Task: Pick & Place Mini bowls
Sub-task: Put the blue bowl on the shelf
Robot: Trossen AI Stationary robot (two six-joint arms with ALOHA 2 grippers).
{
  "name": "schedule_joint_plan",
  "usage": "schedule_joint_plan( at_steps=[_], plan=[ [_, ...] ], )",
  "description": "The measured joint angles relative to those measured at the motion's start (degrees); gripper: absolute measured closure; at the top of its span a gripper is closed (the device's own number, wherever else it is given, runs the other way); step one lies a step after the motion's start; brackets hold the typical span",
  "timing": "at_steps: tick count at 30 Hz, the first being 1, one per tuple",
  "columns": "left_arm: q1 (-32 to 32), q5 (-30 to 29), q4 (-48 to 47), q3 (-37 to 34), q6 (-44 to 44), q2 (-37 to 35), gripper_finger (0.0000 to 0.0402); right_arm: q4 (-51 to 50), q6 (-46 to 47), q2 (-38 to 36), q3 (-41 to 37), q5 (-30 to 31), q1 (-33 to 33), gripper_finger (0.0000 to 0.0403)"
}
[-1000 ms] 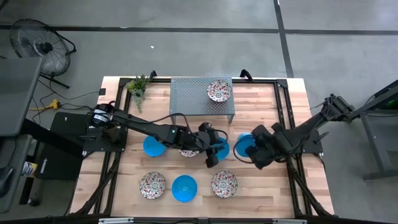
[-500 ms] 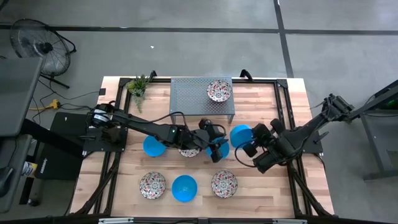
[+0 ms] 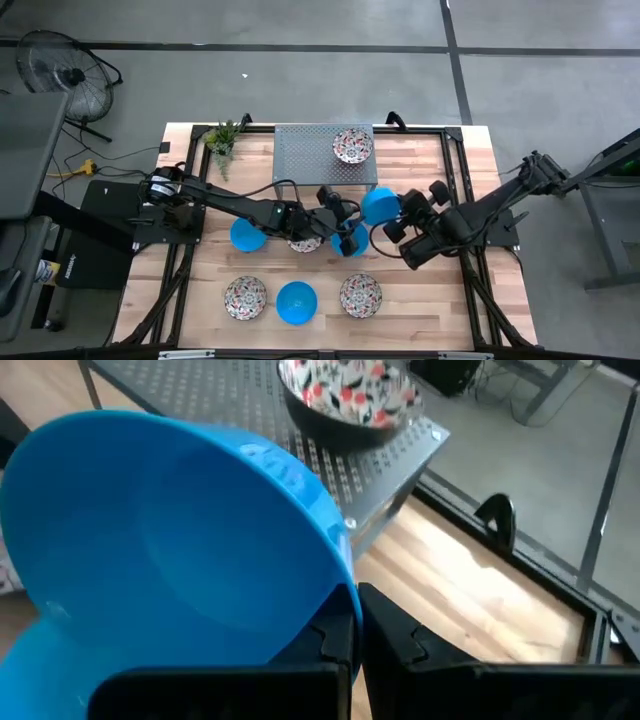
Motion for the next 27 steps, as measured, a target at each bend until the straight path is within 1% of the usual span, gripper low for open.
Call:
schedule_joint_plan(
  at_steps=[6, 11, 18, 22, 27],
  plan=[
    [0.0, -3.5, 0.0, 0.0, 1.1, 0.0, 0.0293, 0.5, -2.2, 0.0, 1.4, 0.5, -0.4, 0.0403],
    [0.0, -4.2, 0.0, 0.0, 1.1, 0.0, 0.0293, 1.7, -2.6, 0.0, 1.5, 0.4, -0.4, 0.0403],
    [-0.1, -8.8, -0.2, 0.0, 1.1, 0.0, 0.0293, 6.5, -7.0, -0.1, 1.5, 0.3, -0.4, 0.0402],
    [-0.2, -12.7, -0.1, 0.0, 1.0, 0.0, 0.0293, 7.7, -6.9, -0.1, 1.5, -0.9, -0.4, 0.0402],
    [-0.1, -15.0, 0.1, 0.0, 1.0, 0.0, 0.0293, 9.0, -6.9, -0.1, 1.5, -3.4, -0.3, 0.0402]
  ],
)
